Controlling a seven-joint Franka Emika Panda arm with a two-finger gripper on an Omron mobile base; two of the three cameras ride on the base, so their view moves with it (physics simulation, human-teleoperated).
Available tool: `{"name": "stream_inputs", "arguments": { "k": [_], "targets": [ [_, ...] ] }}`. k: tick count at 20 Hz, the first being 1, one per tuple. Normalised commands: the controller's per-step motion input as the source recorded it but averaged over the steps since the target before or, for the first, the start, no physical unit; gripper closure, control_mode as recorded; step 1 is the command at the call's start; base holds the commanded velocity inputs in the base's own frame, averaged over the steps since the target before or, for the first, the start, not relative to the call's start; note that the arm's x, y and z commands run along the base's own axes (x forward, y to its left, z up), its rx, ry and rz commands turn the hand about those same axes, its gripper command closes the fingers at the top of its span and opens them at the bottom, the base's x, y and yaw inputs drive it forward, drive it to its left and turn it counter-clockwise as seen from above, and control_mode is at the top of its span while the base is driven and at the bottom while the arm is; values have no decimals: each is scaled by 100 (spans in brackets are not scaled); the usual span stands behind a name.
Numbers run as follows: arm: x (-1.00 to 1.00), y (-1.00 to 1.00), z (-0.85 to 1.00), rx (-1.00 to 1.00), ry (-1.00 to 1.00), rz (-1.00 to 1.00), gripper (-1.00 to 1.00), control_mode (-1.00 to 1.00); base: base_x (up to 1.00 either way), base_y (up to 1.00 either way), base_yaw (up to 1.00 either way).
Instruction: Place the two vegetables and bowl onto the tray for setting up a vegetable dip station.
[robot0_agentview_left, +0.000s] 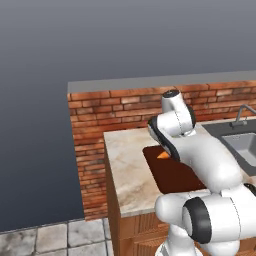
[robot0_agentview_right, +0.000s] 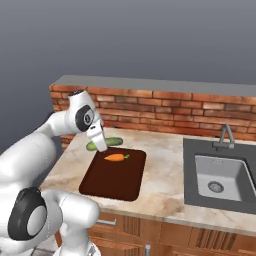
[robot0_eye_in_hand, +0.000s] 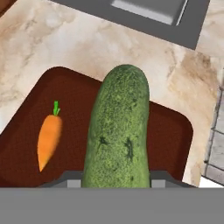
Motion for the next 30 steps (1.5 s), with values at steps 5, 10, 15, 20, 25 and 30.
{"name": "stream_inputs", "arguments": {
  "k": [5,10,15,20,25,30],
  "targets": [
    [5,-5,-3,11,9,-22,100,-100,0,0,0],
    [16,-18,-25,9,1,-3,100,-100,0,0,0],
    [19,-8,-49,5,-4,0,100,-100,0,0,0],
    [16,0,-54,4,-10,0,100,-100,0,0,0],
    [1,0,-46,4,-16,0,100,-100,0,0,0],
    [1,-1,-40,2,-16,0,100,-100,0,0,0]
  ]
}}
